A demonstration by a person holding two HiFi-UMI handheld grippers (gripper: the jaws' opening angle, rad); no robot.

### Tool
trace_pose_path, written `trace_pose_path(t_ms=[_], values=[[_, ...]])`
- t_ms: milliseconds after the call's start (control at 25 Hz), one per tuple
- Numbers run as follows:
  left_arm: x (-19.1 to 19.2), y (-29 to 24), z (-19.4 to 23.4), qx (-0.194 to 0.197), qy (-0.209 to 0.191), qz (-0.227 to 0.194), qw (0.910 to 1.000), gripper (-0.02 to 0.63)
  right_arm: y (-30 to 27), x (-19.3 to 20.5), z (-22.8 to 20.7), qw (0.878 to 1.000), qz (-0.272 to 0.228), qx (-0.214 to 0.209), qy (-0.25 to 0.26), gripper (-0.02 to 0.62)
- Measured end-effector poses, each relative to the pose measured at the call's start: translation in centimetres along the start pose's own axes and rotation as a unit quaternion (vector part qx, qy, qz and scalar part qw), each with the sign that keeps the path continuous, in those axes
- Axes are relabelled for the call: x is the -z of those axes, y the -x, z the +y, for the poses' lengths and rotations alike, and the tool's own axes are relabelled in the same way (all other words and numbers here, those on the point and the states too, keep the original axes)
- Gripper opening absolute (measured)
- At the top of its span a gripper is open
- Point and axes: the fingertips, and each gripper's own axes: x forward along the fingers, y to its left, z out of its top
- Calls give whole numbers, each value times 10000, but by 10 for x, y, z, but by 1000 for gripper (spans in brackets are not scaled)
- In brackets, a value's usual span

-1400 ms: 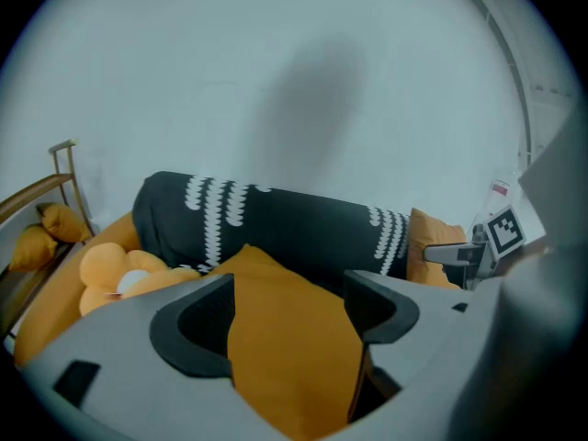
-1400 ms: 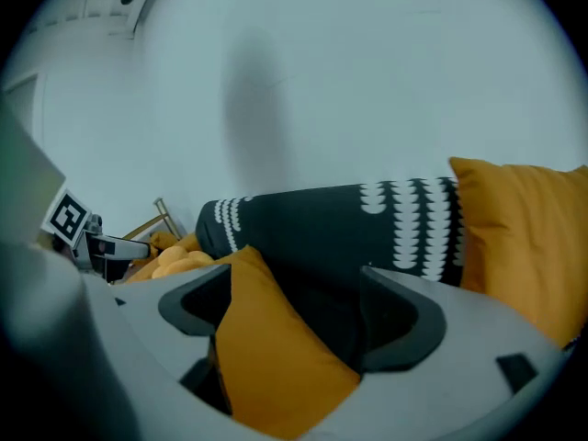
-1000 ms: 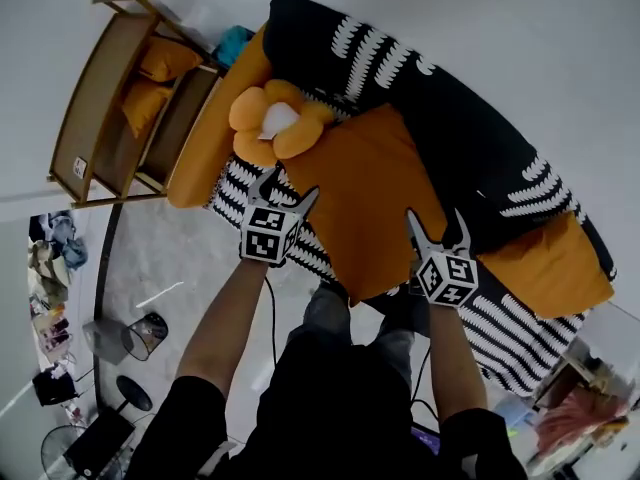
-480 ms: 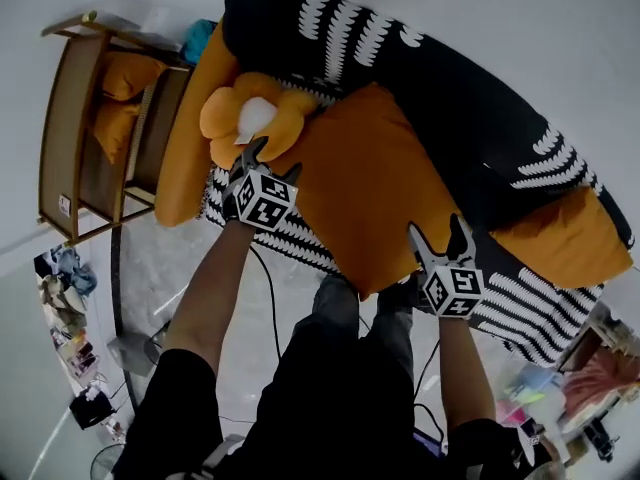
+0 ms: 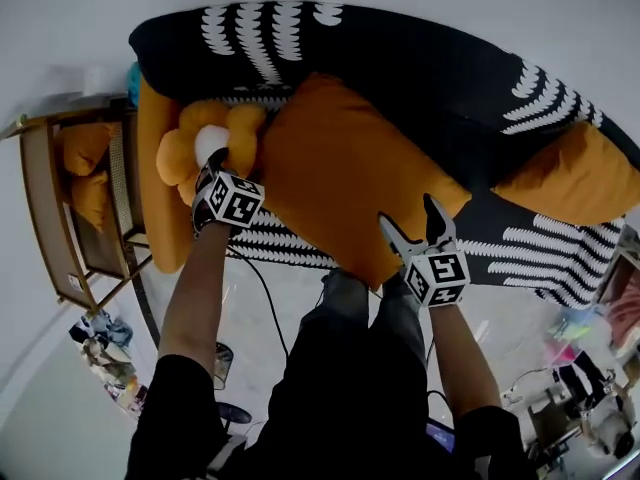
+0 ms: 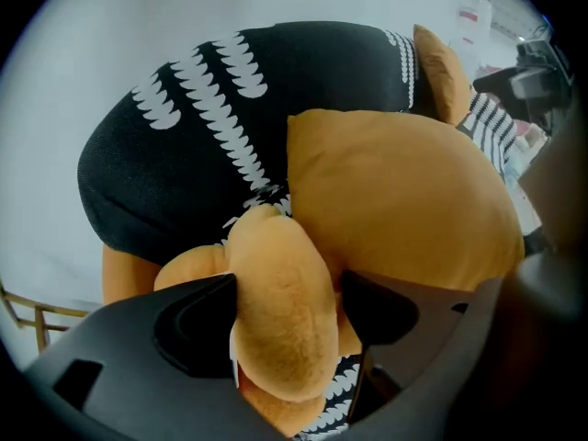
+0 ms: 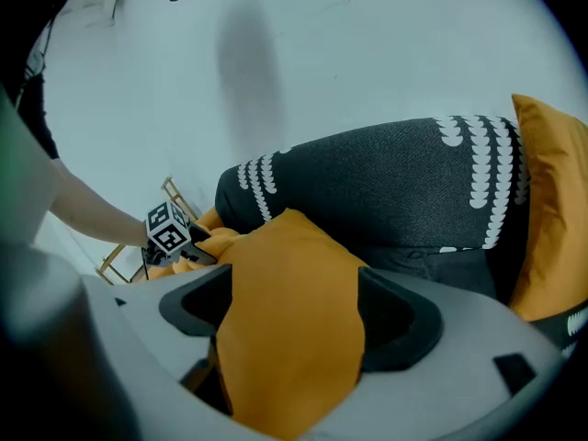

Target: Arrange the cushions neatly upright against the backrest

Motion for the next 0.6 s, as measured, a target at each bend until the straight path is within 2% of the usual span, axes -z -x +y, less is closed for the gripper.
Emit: trace_pose_path(t_ms=[120,240,320,440,600], values=[[-5,-1,-2,11,-29,117,9999,345,-4,-5,2,10000,10,-46,-24,437],[-5,3,-1,-103,14,101,9999,238,-5,-8,6,9999,32,-102,29,425],[-1,8,4,-187,213,55,9996,181,-6,-12,10,9998,-5,-176,48,411],[1,21,4,-272,493,-85,9984,155,-4,-14,21,9992,-25,-382,113,405],[-20,54,-18,-502,555,-597,9954,140,2,-14,24,9980,-19,-580,237,405]])
